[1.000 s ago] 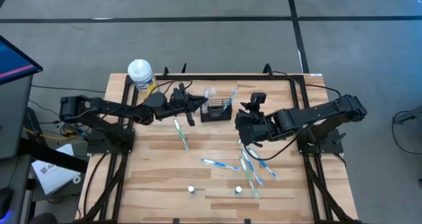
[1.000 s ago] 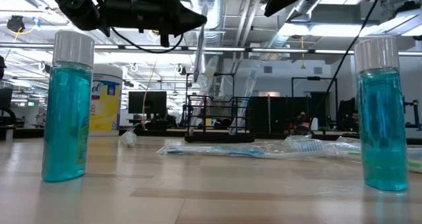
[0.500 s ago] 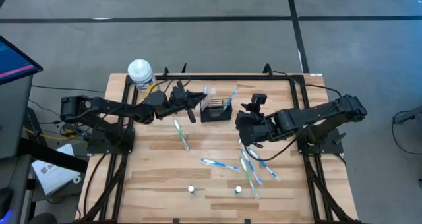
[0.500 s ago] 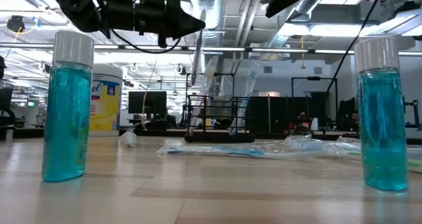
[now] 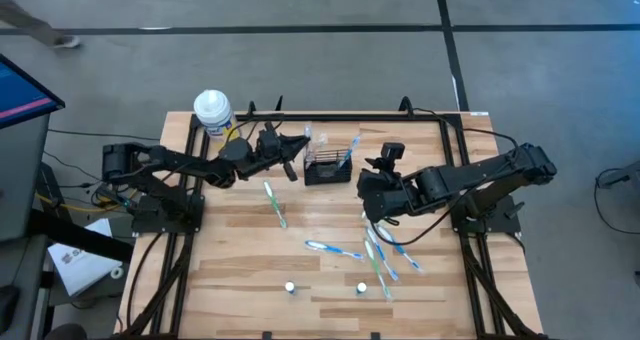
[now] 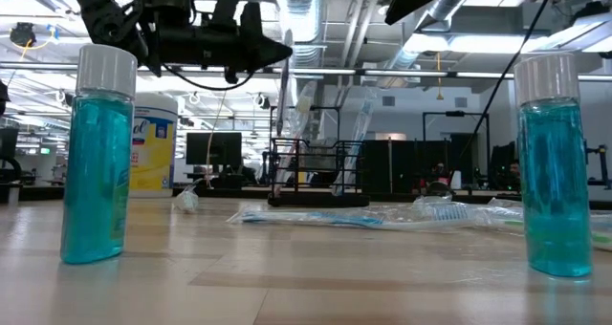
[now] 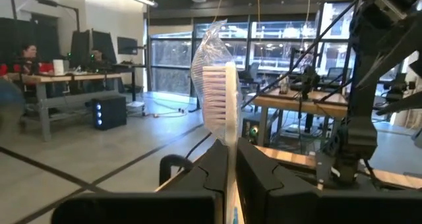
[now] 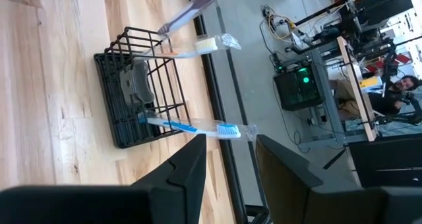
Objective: Pick & Place toothbrushing station
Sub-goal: Put the purple toothbrush into the black mesh organizer
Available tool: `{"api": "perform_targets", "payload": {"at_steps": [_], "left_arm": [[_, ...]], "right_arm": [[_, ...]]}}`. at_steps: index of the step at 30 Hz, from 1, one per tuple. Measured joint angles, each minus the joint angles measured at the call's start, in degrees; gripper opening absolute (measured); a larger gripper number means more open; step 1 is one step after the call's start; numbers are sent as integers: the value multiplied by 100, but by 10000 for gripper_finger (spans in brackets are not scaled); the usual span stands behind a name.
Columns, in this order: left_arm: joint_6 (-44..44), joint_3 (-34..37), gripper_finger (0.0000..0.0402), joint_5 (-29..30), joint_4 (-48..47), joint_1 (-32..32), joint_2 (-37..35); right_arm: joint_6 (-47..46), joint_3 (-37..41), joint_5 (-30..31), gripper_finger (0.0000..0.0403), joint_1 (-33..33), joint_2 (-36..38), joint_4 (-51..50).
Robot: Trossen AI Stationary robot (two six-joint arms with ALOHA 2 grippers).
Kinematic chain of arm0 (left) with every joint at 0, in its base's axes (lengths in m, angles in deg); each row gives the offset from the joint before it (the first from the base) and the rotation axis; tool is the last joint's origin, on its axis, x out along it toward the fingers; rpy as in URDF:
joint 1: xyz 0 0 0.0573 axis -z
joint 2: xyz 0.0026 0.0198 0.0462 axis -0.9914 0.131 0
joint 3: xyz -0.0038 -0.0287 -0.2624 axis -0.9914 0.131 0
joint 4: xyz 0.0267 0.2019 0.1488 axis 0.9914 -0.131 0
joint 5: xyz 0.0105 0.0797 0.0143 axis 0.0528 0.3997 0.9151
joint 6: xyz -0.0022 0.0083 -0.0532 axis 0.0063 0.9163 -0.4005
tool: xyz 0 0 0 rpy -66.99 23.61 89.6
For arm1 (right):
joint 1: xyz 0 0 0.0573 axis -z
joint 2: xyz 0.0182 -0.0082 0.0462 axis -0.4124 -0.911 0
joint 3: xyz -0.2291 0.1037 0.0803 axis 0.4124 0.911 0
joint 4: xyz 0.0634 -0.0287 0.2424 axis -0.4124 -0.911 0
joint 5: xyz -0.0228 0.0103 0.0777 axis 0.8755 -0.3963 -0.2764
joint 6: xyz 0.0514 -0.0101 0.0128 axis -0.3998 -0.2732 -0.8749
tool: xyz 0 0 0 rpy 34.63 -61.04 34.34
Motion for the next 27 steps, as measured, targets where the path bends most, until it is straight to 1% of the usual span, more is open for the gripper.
{"api": "perform_targets", "payload": {"at_steps": [6, 12, 19, 27], "left_arm": [[68, 0, 6, -8, 204, -32, 315], [122, 0, 6, -12, 377, -143, 332], [110, 11, 6, -13, 376, -122, 332], [105, 255, 6, -11, 478, -122, 334]], "right_arm": [[7, 0, -1, 121, 0, 0, 3], [9, -1, -25, 123, 4, 0, 1], [24, -1, -41, 121, 4, 0, 2], [19, 0, -42, 122, 4, 0, 3]]}}
